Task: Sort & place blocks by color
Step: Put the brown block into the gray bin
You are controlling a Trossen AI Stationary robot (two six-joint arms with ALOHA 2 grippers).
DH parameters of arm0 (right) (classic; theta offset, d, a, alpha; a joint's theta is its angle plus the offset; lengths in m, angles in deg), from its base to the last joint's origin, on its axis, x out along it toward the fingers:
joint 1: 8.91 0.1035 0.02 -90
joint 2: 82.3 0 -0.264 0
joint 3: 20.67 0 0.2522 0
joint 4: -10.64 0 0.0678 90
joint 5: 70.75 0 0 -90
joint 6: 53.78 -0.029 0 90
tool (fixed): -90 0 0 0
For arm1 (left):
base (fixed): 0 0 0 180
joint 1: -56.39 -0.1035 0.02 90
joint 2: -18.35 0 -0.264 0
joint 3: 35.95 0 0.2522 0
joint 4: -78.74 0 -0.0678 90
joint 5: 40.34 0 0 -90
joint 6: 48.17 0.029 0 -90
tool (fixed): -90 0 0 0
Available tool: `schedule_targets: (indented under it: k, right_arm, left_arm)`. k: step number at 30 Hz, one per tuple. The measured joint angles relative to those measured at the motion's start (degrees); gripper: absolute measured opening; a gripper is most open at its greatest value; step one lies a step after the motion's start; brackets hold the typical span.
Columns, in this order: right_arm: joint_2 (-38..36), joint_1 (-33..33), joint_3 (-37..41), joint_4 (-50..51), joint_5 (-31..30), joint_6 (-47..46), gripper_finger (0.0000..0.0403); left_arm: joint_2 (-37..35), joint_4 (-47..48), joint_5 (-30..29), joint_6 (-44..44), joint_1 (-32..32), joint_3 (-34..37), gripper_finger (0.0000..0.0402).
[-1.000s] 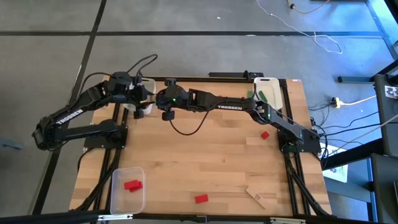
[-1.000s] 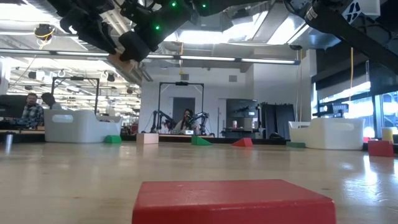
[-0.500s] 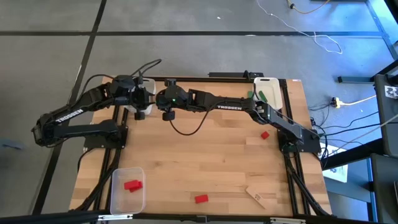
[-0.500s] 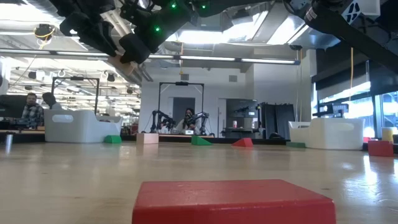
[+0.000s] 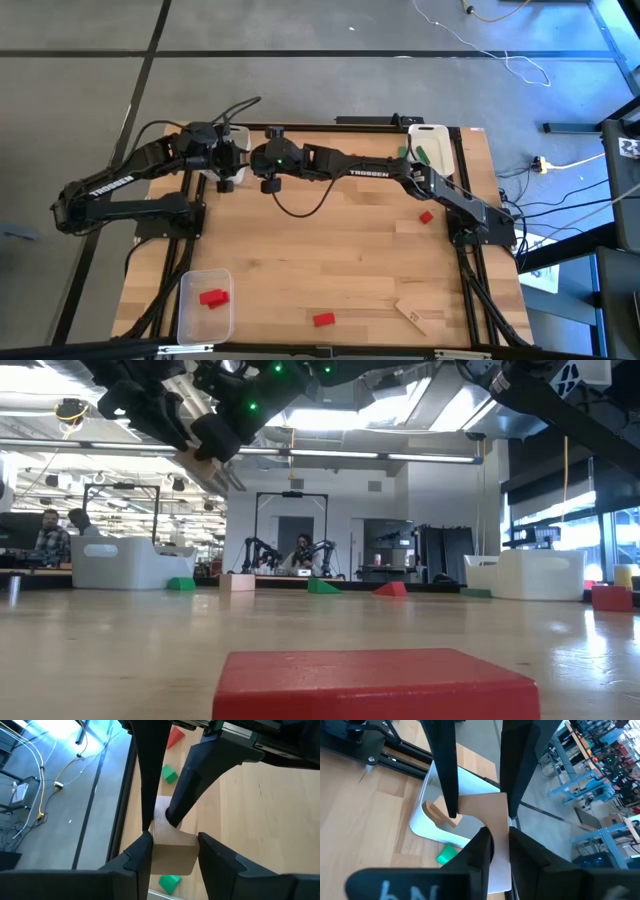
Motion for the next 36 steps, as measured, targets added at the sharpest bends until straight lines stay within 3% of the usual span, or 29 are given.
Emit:
schedule_targets:
  k: [11, 17, 21, 33, 36]
  right_arm:
    - [-0.04, -0.02, -0.03, 0.13, 0.71, -0.13, 0.0075]
    - [-0.04, -0.15, -0.04, 0.48, 3.51, -0.04, 0.0037]
    - [-0.04, -0.07, -0.04, 0.5, 3.38, -0.13, 0.0034]
    - [-0.09, 0.0, -0.04, -0.72, 3.53, -0.13, 0.0114]
    - [-0.09, 0.0, -0.04, -1.58, 0.71, 0.02, 0.0134]
  left_arm:
    - [0.02, 0.85, -0.62, -0.15, -0.11, 0.02, 0.0127]
    - [0.0, 1.55, -0.4, -0.17, -0.09, 0.02, 0.0127]
    - [-0.02, 2.13, -0.27, -0.17, -0.07, 0.02, 0.0126]
    - [0.0, 3.06, -4.17, -0.35, -0.07, 0.02, 0.0126]
    - [0.0, 3.06, -6.42, -0.58, -0.11, 0.02, 0.0126]
